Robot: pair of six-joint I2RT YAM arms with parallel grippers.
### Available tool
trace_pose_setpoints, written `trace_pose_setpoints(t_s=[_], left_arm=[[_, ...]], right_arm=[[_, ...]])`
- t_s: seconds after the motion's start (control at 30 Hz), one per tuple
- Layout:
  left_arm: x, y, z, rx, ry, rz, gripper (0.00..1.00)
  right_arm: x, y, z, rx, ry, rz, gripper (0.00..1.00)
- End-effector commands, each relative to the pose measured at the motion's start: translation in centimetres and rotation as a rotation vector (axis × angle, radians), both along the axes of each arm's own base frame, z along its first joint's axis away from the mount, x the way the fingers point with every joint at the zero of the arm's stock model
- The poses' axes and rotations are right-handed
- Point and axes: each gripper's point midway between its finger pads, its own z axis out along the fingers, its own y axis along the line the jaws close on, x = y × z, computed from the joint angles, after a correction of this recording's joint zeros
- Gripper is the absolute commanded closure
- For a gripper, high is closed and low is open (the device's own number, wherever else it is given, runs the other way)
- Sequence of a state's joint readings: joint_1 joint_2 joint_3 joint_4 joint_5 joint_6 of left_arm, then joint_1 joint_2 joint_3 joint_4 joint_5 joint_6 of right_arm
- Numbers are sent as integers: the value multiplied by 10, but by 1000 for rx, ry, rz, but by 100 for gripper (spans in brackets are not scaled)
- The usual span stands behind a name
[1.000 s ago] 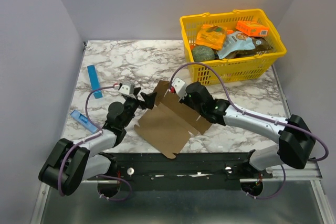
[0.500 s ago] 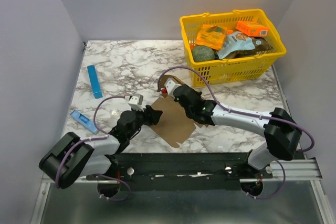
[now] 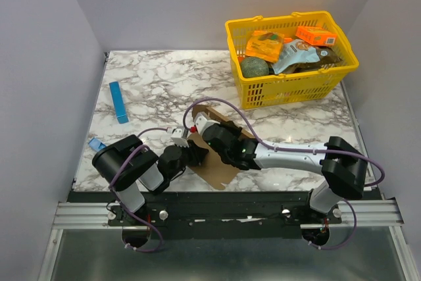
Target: Fold the paper box
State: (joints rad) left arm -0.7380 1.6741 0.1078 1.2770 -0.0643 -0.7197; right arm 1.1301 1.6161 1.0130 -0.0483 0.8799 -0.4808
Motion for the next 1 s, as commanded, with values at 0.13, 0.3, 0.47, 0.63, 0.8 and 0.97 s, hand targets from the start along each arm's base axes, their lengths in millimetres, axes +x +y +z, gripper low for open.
trace_pose_setpoints(t_s=[0.13, 0.3, 0.47, 0.63, 0.8, 0.97], left_arm=[[4, -2, 1, -14, 8, 41, 69], [-1, -7, 0, -31, 8, 23, 69], [-2, -5, 17, -71, -19, 26, 63], [-2, 3, 23, 9, -21, 29, 53], [-2, 20, 50, 59, -85, 60, 48], [-8, 40, 58, 127, -104, 84, 44]], right_arm=[[-39, 13, -41, 43, 119, 19, 99], [-63, 16, -66, 47, 186, 30, 99], [-62, 5, -77, 3, 159, -22, 99], [-58, 0, -75, -23, 131, -39, 99], [-53, -2, -63, 4, 129, -35, 99], [-56, 3, -43, 47, 161, 5, 99]])
